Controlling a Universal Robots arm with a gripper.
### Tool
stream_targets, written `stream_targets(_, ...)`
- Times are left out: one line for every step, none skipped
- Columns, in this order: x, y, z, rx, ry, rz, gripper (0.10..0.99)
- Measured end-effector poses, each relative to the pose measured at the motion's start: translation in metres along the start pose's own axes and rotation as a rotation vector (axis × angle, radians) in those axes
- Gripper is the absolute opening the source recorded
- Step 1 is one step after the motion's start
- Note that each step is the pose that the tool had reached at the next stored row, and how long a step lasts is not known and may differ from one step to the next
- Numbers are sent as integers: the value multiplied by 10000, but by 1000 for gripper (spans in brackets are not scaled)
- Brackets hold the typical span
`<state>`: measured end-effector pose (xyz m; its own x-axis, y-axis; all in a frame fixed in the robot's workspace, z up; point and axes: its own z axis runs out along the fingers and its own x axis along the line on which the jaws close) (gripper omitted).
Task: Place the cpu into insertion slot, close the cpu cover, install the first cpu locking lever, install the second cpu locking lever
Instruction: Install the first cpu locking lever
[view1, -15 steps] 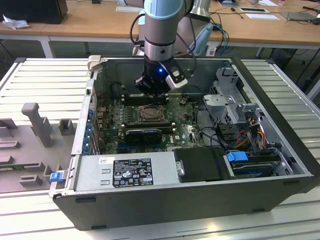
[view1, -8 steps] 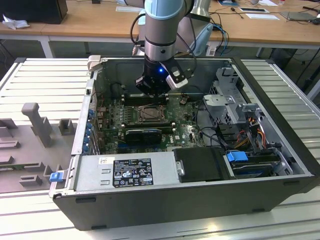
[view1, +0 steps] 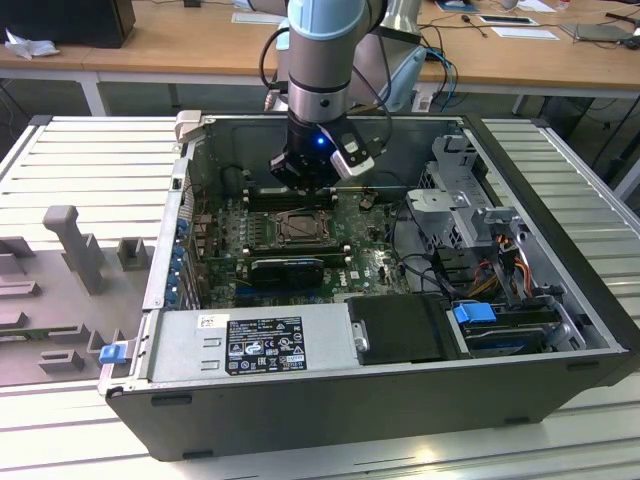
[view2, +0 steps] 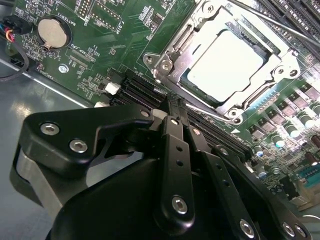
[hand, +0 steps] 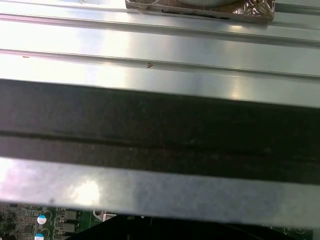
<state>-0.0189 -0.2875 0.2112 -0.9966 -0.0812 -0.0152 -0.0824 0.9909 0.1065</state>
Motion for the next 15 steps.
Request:
stream_targets(0,0,3,-1,0,-1,106)
stream_targets(0,0,6,-2,-1,-1,106)
stream_targets(0,0,8,-1,0,-2,106)
stream_targets(0,0,12,-1,0,-3,106)
stream_targets(-1,-1,15,-1,0,-2,106)
stream_targets(-2,-1,19,-2,1,-1,106)
stream_targets(-4,-4,24,0,1,-3,106)
stream_targets(-6,-8,30,-1,0,-4,106)
stream_targets(-6,-13,35,-1,0,-3,106)
stream_targets(-7,-15,43,-3,-1,-2,106)
stream_targets(-9,-16,46,-2,-1,-4,106)
stream_targets(-10,-16,49,-1,0,-4,106)
stream_targets(-11,-17,57,-1,-1,-2,106)
stream_targets(-11,-18,65,4,0,-2,106)
stream_targets(-11,-19,71,12,4,-3,106)
